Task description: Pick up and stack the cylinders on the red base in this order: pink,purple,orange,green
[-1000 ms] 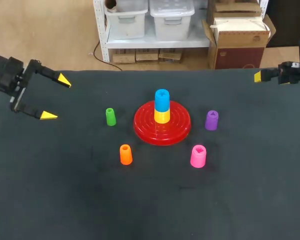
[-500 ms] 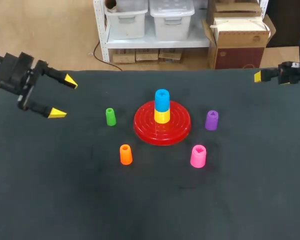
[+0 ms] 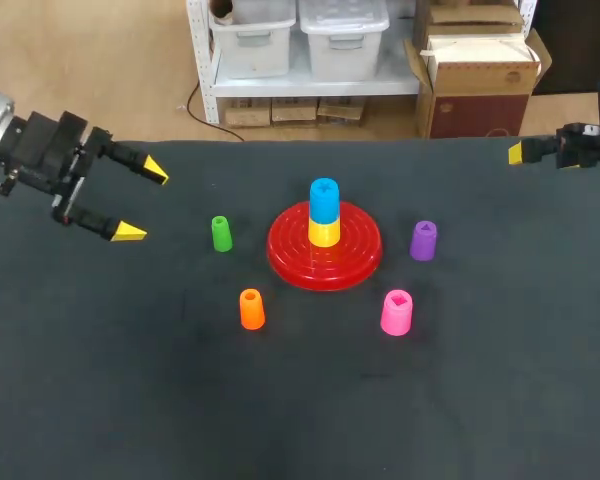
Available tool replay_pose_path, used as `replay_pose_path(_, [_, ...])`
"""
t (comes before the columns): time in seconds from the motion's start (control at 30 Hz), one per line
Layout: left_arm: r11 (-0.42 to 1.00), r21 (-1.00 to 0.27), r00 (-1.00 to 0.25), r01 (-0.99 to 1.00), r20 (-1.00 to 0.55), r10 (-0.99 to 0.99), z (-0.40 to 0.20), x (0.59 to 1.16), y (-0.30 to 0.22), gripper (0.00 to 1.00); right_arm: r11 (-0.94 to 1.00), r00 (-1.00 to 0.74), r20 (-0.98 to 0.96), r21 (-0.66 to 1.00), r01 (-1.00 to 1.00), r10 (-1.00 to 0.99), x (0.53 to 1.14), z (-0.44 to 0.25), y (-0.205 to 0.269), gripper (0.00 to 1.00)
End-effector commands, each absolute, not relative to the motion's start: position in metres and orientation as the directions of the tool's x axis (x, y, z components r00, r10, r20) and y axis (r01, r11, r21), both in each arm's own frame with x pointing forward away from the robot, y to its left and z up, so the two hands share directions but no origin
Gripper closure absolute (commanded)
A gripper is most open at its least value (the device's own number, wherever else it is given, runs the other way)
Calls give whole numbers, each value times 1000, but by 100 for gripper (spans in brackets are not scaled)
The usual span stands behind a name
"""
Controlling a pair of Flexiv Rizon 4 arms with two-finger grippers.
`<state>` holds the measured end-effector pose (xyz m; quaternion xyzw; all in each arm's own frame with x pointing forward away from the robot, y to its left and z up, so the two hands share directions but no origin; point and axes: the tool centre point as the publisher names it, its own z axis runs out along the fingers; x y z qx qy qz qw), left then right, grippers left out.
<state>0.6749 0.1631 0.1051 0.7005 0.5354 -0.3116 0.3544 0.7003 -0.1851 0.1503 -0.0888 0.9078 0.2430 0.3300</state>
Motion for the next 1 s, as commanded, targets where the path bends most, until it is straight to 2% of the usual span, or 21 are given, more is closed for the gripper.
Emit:
replay_pose_path(0.03, [-150, 164, 220, 975, -809, 545, 99, 671, 169, 0, 866, -766, -642, 383, -321, -1, 700, 150, -185, 0])
replay_pose_path(0.3, [-147, 168, 222, 975, -799, 559, 93, 661, 172, 0, 866, -766, -642, 383, -321, -1, 700, 150, -185, 0])
replay_pose_path(0.5, [-50, 99, 110, 994, -823, 557, 85, 655, 178, 0, 866, -766, -642, 383, -321, -1, 700, 150, -185, 0])
replay_pose_path(0.7, [-30, 96, 95, 995, -809, 581, 80, 657, 181, 0, 866, -766, -642, 383, -321, -1, 700, 150, -185, 0])
replay_pose_path(1.0, [162, -51, -130, 985, -840, 526, 81, 665, 183, 0, 866, -766, -642, 383, -321, -1, 700, 150, -185, 0])
